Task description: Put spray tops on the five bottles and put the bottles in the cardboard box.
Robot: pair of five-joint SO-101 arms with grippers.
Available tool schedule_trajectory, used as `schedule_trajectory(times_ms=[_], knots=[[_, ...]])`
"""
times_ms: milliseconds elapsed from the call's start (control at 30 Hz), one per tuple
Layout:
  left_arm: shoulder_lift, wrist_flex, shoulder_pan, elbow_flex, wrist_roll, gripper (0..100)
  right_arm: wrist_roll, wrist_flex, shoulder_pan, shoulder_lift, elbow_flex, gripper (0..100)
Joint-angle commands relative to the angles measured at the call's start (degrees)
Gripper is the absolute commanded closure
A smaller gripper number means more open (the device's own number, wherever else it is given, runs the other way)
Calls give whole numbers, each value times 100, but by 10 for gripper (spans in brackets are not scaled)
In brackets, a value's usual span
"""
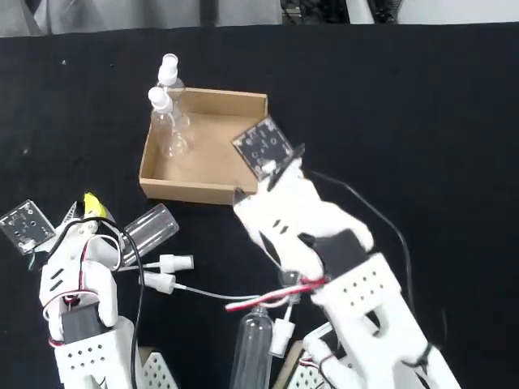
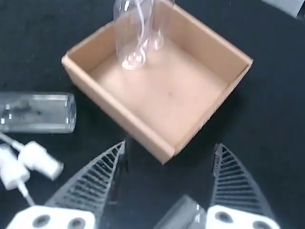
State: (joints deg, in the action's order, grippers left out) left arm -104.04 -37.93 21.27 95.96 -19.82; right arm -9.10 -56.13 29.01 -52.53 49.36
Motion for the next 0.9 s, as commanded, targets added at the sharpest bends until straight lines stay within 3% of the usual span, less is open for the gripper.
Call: schedule_trajectory(times_ms=[0,300,433,600,867], knots=[[-70,105,48,145,44,934,0,-79,-167,-593,295,751],[-70,105,48,145,44,934,0,-88,-193,-1174,1244,751],[-70,105,40,145,44,934,9,-79,-554,-1174,1349,751],[-70,105,31,145,44,934,501,-105,-1002,-1174,1367,750],[-70,88,13,145,44,934,870,-580,-1046,-1165,1270,750]])
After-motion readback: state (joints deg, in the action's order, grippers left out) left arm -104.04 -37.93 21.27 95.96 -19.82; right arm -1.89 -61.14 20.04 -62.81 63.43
